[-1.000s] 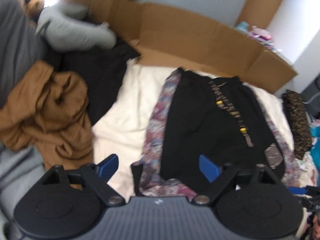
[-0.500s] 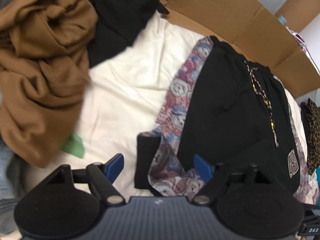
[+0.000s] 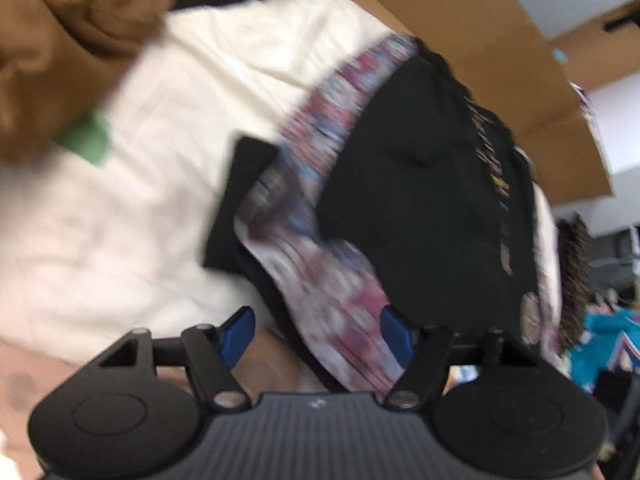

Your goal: Fold clothes

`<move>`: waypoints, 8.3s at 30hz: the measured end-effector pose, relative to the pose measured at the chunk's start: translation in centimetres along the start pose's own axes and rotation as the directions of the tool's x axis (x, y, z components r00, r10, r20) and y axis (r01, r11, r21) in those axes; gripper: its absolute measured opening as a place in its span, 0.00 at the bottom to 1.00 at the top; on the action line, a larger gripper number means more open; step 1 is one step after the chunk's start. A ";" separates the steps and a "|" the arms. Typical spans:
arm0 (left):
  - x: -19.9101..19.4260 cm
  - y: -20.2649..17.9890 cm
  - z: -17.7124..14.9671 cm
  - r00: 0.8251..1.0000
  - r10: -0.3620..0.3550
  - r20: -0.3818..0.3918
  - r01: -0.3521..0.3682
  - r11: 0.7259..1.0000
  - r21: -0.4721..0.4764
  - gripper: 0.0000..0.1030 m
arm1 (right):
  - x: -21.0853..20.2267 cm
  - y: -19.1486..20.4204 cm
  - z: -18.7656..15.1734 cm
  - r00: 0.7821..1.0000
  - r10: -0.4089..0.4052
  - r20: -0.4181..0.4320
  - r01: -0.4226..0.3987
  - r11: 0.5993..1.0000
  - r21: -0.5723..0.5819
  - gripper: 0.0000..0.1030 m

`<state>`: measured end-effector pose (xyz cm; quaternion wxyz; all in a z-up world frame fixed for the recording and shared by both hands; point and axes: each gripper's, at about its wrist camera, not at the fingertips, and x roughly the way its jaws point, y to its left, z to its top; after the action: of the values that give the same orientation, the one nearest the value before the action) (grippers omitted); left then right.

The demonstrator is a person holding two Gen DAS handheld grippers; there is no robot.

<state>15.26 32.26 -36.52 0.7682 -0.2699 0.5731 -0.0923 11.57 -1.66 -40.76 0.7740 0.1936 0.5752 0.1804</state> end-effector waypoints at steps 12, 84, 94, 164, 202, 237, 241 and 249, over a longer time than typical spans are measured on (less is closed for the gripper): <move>2.9 -1.8 -4.1 0.988 -0.133 -0.079 0.133 0.991 -0.001 0.69 | -0.7 -0.9 -0.5 0.999 -0.040 0.010 0.040 0.999 0.014 0.69; 0.0 -1.1 -0.8 0.978 -0.207 0.024 0.207 0.978 0.016 0.55 | -3.0 -3.9 1.7 0.996 0.087 0.008 -0.086 0.959 0.271 0.01; 2.6 -3.3 -2.8 0.951 -0.308 -0.037 0.310 0.944 0.109 0.66 | -2.9 -5.2 1.2 0.997 0.075 0.019 -0.077 0.959 0.273 0.06; -7.0 4.9 -1.5 0.995 -0.088 -0.047 0.088 0.996 0.011 0.52 | -5.0 -7.2 -3.2 0.985 0.016 -0.174 0.024 0.973 0.229 0.06; -3.7 6.8 -1.3 0.997 0.073 -0.016 -0.073 0.997 -0.014 0.20 | -2.7 -6.9 -4.8 0.990 0.060 -0.131 -0.021 0.959 0.282 0.34; -8.4 6.5 0.2 0.965 0.259 0.040 -0.262 0.960 0.096 0.08 | -2.3 -5.6 -4.9 0.944 0.170 -0.282 -0.099 0.963 0.251 0.00; -7.2 7.4 0.0 0.968 0.250 0.005 -0.250 0.965 0.076 0.09 | -1.9 -5.6 -5.0 0.947 0.147 -0.285 -0.075 0.965 0.251 0.00; -8.9 6.9 0.9 0.969 0.245 0.022 -0.246 0.967 0.063 0.17 | -4.8 -5.7 -2.6 0.962 0.098 -0.256 -0.044 0.977 0.209 0.06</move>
<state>12.04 42.28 -32.55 0.7862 -0.1723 0.5933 -0.0131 8.14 -8.76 -40.42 0.6595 0.2656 0.6814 0.1736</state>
